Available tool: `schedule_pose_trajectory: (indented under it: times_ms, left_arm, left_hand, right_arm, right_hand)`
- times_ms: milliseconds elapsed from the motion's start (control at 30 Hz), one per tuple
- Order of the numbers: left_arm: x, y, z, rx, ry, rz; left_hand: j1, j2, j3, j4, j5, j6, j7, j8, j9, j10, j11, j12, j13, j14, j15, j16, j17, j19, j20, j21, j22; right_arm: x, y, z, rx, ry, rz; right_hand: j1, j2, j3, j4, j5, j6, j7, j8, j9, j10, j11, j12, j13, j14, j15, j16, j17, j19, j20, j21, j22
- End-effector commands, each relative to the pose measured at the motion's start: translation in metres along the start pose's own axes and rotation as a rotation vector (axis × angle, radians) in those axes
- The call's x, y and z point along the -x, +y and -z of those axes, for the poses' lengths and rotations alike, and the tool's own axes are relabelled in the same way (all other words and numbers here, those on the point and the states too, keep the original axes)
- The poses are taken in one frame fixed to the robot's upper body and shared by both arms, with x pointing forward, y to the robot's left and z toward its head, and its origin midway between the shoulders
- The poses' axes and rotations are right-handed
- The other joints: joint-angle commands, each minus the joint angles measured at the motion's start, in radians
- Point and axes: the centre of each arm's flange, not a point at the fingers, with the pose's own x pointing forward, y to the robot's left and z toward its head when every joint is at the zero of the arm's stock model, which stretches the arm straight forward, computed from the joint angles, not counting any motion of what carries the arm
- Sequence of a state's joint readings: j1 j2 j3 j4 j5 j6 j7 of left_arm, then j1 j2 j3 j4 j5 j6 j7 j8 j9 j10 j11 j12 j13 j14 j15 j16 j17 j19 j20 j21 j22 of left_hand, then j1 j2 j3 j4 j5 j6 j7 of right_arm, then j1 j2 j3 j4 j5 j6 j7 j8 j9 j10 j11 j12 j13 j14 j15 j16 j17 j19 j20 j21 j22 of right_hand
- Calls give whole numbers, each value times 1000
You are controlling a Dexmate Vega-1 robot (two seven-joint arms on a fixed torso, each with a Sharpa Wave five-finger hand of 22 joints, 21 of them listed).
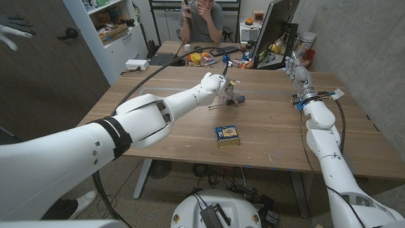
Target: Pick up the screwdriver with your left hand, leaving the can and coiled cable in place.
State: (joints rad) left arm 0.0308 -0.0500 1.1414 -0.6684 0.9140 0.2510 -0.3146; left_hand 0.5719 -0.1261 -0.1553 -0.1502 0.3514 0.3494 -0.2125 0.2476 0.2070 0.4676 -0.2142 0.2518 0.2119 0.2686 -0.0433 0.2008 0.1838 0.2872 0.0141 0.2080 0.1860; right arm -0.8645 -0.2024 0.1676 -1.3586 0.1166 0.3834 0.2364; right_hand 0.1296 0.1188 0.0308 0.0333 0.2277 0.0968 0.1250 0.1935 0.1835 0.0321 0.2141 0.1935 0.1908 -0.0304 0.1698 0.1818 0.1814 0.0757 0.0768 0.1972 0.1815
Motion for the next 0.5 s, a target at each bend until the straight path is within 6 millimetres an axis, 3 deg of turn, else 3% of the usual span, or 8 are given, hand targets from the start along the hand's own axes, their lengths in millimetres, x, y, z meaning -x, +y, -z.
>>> schedule_pose_trajectory:
  times_ms: [33,167,233,333,500]
  left_arm:
    - [-6,11,-14,-41,-14,-19]
    - [-6,11,-23,-30,-48,-38]
    - [-6,11,-25,-28,-53,-39]
    - [-6,9,-32,-23,-67,-38]
    - [-6,6,-35,-27,-69,-28]
  left_hand:
    - [24,2,-5,-7,9,17,0,9,4,7,-1,5,3,10,-105,6,5,9,0,5,3]
    - [34,4,-5,-7,11,23,2,10,5,16,0,8,5,15,-107,7,5,10,-2,6,3]
    - [39,5,-5,-7,12,28,3,12,5,20,0,9,5,16,-107,8,6,11,-2,6,3]
    - [45,6,-6,-7,13,30,3,12,5,27,0,11,6,17,-107,7,6,11,-2,6,3]
    - [50,7,-7,-6,14,33,3,12,6,30,0,12,7,17,-106,7,6,11,-1,5,3]
  right_arm:
    - [0,-5,2,-26,-12,15]
    - [2,-8,2,-33,-16,27]
    - [2,-9,3,-33,-16,30]
    - [3,-12,3,-35,-17,38]
    - [4,-15,2,-36,-16,45]
  right_hand:
    - [-11,-2,-2,7,-3,2,62,4,3,2,7,4,0,-5,11,2,2,-11,4,0,3]
    - [-12,-2,-2,8,-3,4,61,4,2,-3,7,2,0,-7,15,2,2,-12,3,0,3]
    - [-15,-5,-3,9,-3,22,45,9,2,6,5,7,-1,5,8,7,1,-12,3,1,3]
    - [-18,-6,-4,10,-3,14,61,3,2,-7,7,3,-2,-8,27,2,1,-13,4,1,2]
    - [-21,-7,-5,11,-2,34,56,8,2,-2,6,6,-2,7,26,8,1,-14,5,2,2]
